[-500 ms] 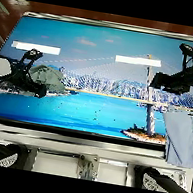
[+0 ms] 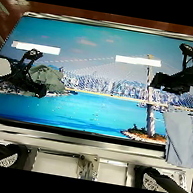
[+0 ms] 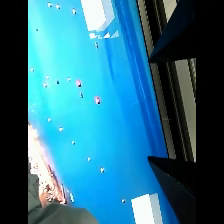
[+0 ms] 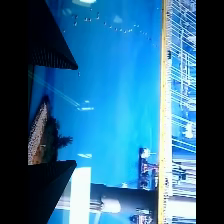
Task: Fold the shirts.
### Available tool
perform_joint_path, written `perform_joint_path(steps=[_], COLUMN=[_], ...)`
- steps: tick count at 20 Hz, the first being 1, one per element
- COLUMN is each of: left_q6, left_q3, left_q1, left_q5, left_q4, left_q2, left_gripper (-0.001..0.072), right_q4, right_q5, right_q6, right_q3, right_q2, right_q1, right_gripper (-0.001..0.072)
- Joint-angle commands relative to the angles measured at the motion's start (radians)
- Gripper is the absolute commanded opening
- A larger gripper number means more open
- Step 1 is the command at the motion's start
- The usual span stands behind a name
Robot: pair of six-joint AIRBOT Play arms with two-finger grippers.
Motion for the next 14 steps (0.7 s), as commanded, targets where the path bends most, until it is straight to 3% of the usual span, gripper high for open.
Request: perform_joint_path(steps=[1, 9, 14], left_q6=[0.0, 0.0, 0.0], left_q3=[0.0, -0.001, -0.001], left_q1=[0.001, 0.001, 0.001], left_q5=[0.0, 0.015, 0.222], left_q4=[0.0, -0.003, -0.052], left_q2=[0.001, 0.0, -0.001], left_gripper=[0.0699, 0.0699, 0.0699], right_q4=[0.0, 0.001, 0.0], right_q5=[0.0, -0.016, -0.017], right_q6=[0.0, 0.0, 0.0], right_q3=[0.001, 0.001, 0.001], right_q2=[0.0, 0.0, 0.0], right_q1=[0.001, 0.001, 0.001], right_gripper=[0.0683, 0.0683, 0.0683])
